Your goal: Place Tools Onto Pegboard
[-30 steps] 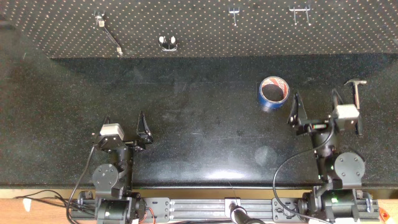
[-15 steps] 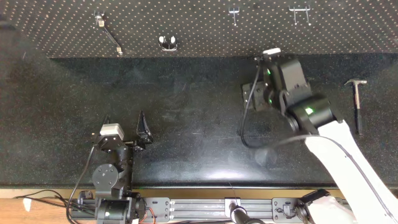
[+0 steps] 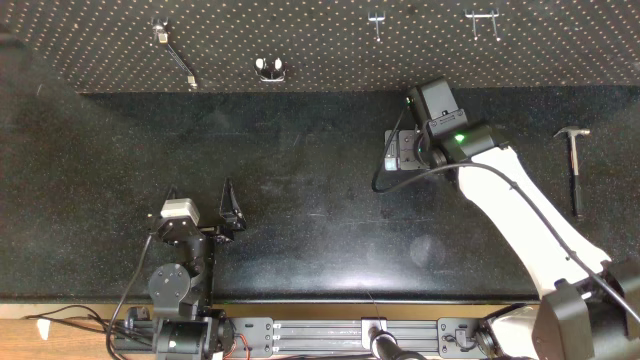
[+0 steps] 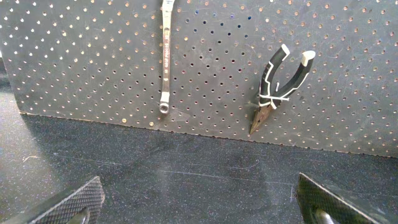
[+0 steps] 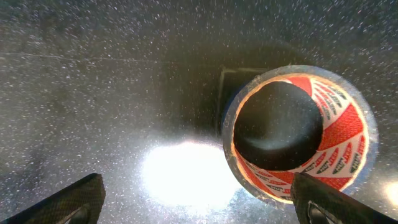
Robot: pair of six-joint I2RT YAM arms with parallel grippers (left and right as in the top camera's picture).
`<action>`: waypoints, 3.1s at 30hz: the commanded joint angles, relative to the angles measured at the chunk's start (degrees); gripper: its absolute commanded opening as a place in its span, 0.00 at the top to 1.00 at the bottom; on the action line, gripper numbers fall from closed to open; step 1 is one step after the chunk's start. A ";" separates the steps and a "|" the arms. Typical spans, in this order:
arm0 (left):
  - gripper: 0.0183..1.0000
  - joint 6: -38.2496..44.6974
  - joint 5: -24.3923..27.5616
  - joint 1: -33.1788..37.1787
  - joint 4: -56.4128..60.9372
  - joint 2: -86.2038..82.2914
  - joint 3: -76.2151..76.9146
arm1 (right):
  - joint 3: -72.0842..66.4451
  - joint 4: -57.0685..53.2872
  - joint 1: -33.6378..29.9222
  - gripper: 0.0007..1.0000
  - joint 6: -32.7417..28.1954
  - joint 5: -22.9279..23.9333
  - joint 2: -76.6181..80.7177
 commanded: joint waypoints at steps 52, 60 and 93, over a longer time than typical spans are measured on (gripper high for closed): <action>0.00 0.72 0.17 -0.22 -0.31 -0.46 -0.13 | 8.35 -4.04 -2.91 0.93 -5.79 1.01 10.38; 0.00 0.72 0.17 -0.22 -0.31 -0.46 -0.13 | 8.35 -0.63 2.43 0.93 -4.44 1.14 -2.40; 0.00 0.72 0.17 -0.22 -0.31 -0.46 -0.13 | 8.37 35.39 15.98 0.93 -5.60 28.35 -1.97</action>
